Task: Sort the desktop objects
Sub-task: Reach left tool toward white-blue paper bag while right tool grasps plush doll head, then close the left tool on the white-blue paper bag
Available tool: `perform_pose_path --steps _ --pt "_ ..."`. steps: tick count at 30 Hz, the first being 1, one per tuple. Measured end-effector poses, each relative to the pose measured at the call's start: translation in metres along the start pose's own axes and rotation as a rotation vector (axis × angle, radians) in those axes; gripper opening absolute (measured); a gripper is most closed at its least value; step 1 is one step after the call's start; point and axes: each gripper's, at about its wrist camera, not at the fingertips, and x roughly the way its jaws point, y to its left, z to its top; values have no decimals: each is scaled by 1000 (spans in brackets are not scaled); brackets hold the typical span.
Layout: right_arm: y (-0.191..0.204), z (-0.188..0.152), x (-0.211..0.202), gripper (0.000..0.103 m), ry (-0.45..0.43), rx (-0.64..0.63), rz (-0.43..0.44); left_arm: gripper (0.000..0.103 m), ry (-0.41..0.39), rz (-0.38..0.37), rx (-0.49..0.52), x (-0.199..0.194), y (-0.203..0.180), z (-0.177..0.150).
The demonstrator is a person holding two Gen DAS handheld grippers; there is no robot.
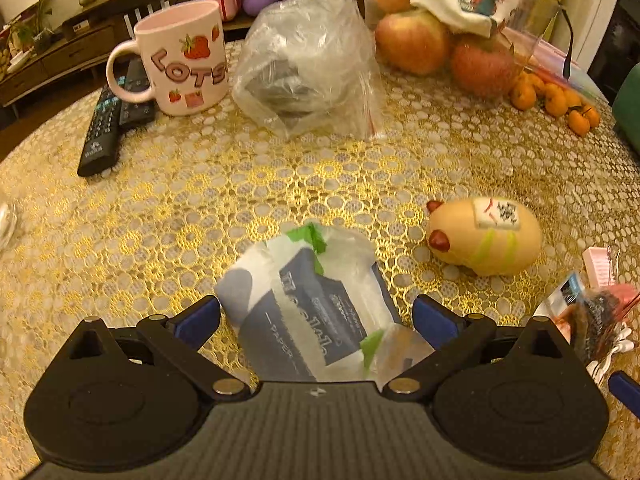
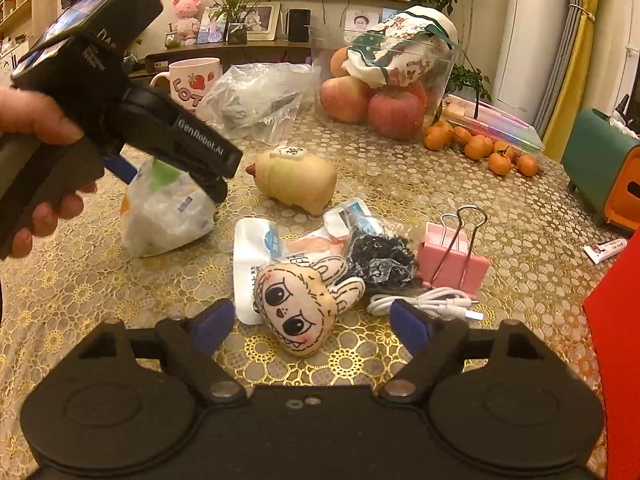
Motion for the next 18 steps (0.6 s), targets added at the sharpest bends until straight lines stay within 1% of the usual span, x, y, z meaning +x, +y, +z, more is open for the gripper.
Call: perform_pose_path --steps 2,6,8,9,10,11,12,13,17,18 --pt "-1 1 1 82 2 16 3 102 8 -3 -3 2 0 -2" --pt "-1 3 4 78 -2 34 6 102 -19 5 9 0 -2 -3" --pt "0 3 4 78 -6 31 7 99 -33 5 15 -1 -2 -3" --pt "0 3 4 74 -9 30 4 98 -39 2 19 -1 -3 -3" --pt "1 3 4 72 -11 27 1 95 -45 -1 23 -2 -3 -4" --pt "0 3 4 68 -11 27 2 90 -55 -1 27 -4 -3 -5" --pt "0 3 5 62 -8 30 9 87 -63 -8 32 -5 -4 -6" --pt "-1 3 5 60 -4 33 15 84 -67 -12 35 -6 -5 -6" --pt "-1 3 4 59 -8 36 12 71 -81 -14 41 -10 -7 -9" --pt "-2 4 3 59 -9 38 13 70 -84 -13 41 -11 -7 -10"
